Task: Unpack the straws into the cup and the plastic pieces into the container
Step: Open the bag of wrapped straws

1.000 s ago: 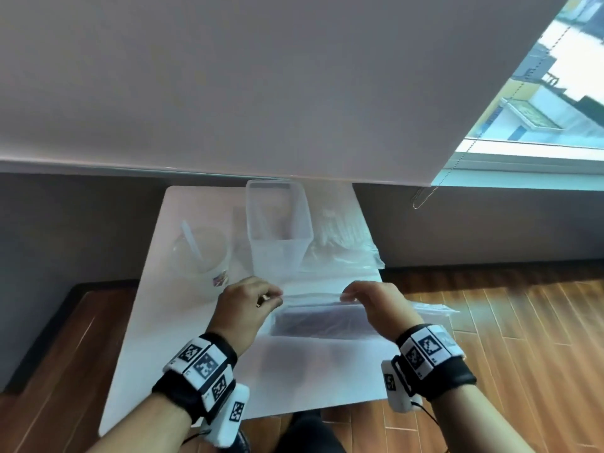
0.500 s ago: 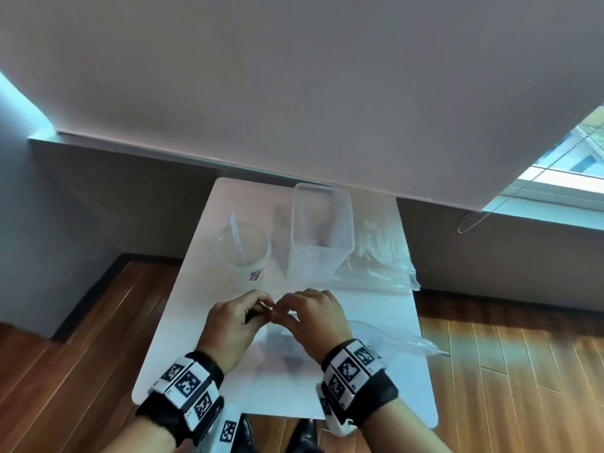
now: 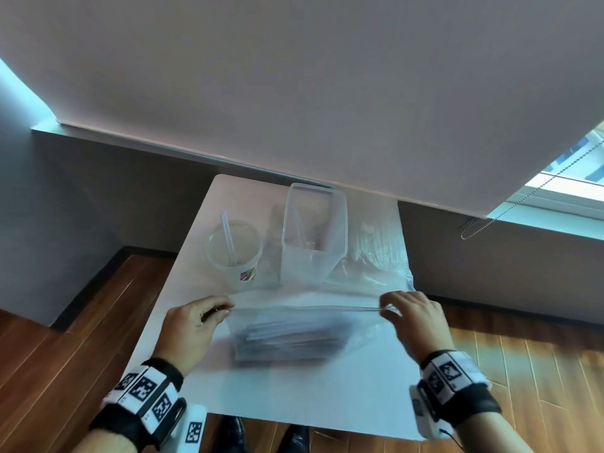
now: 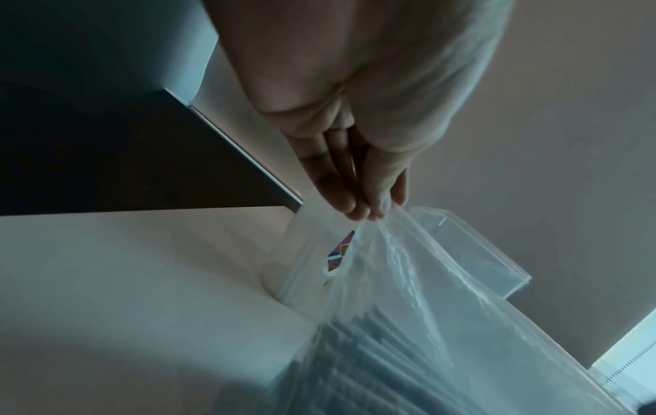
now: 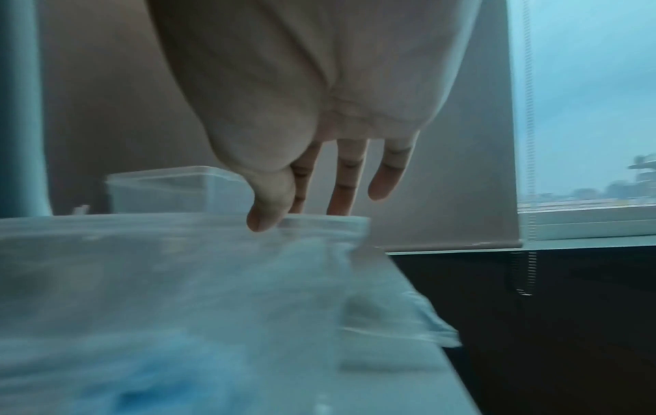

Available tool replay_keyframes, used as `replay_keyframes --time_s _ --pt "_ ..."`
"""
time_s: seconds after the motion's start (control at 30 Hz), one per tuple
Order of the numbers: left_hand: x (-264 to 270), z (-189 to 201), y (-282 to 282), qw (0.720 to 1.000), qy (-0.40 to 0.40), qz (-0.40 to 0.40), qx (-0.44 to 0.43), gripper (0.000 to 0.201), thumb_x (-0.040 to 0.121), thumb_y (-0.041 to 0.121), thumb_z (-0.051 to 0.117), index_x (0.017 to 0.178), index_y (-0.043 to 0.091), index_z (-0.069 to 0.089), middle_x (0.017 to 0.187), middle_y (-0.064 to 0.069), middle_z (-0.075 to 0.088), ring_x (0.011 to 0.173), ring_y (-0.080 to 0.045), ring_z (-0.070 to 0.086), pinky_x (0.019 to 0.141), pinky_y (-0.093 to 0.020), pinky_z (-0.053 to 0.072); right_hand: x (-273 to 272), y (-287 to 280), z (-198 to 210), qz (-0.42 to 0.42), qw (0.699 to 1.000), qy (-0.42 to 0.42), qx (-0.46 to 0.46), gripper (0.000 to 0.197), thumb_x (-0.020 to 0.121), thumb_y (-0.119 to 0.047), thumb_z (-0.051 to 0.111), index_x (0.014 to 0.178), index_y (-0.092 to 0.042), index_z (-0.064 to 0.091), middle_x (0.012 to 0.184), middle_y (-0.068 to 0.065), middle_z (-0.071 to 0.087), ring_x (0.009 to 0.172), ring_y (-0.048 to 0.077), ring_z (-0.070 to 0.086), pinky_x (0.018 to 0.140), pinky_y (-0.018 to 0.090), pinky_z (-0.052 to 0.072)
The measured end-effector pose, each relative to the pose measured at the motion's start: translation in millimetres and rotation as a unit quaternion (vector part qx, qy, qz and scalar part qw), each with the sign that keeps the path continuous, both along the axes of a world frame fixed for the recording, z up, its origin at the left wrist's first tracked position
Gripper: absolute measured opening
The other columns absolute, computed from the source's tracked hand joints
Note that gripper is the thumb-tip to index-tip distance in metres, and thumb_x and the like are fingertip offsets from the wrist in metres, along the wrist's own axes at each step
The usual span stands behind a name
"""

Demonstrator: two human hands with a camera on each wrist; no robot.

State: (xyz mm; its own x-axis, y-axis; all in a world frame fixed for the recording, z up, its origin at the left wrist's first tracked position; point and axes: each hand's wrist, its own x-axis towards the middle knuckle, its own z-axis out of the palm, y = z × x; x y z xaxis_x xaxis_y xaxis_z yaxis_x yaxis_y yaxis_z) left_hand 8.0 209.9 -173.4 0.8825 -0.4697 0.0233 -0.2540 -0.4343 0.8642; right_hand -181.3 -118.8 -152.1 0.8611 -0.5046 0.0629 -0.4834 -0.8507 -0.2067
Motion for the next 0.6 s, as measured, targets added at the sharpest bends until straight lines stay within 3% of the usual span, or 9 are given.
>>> replay_keyframes --time_s 0.1,0.23,0.37,0.47,0.53,0.6 --pt "-1 0 5 1.000 -0.003 0.019 0.001 0.043 0.080 -0.001 0.075 0.080 0.041 0.067 0.083 0.033 0.069 0.076 0.007 0.066 0.073 0.001 0.044 -24 -29 1 -0.032 0.999 -0.001 0.004 0.018 0.078 -0.024 0.078 0.084 -0.034 0.064 0.085 -0.020 0.066 0.084 0.020 0.062 0.067 0.034 0.042" --pt "-3 2 -1 0.998 -0.057 -0.018 0.004 0.042 0.081 -0.005 0.072 0.085 0.037 0.069 0.092 0.033 0.067 0.084 0.009 0.064 0.078 0.001 0.043 -33 -38 0 -0.038 0.996 -0.031 0.071 0.018 0.083 -0.021 0.074 0.087 -0.033 0.061 0.086 -0.019 0.063 0.079 0.015 0.060 0.066 0.036 0.050" --pt "1 -1 -3 0.989 -0.105 -0.096 0.051 0.039 0.088 -0.010 0.059 0.106 0.022 0.074 0.099 0.021 0.061 0.097 0.003 0.059 0.085 -0.001 0.039 -24 -17 -1 0.019 0.979 -0.083 0.186 0.020 0.083 -0.024 0.074 0.089 -0.038 0.061 0.105 -0.027 0.059 0.092 0.001 0.060 0.070 0.018 0.049" --pt "0 -2 -2 0.983 -0.089 -0.141 0.076 0.045 0.091 -0.010 0.054 0.110 0.028 0.072 0.099 0.016 0.056 0.098 -0.002 0.058 0.086 -0.005 0.041 -12 0 -9 0.053 0.977 -0.019 0.206 0.006 0.089 -0.037 0.066 0.093 -0.040 0.068 0.118 -0.024 0.055 0.102 0.001 0.057 0.084 0.023 0.048" --pt "-2 -2 -3 0.980 -0.077 -0.160 0.090 0.051 0.091 -0.013 0.051 0.111 0.029 0.071 0.099 0.017 0.053 0.098 -0.002 0.058 0.088 -0.006 0.041 -8 3 -16 0.040 0.980 0.030 0.191 0.014 0.092 -0.043 0.058 0.094 -0.041 0.072 0.123 -0.021 0.054 0.106 0.008 0.055 0.091 0.029 0.045" --pt "-2 -2 -2 0.977 -0.069 -0.173 0.103 0.057 0.090 -0.015 0.050 0.111 0.033 0.070 0.098 0.019 0.051 0.097 -0.003 0.059 0.089 -0.007 0.041 -4 4 -18 0.016 0.981 0.075 0.178 0.022 0.094 -0.047 0.053 0.097 -0.041 0.074 0.124 -0.022 0.052 0.110 0.014 0.049 0.093 0.028 0.038"
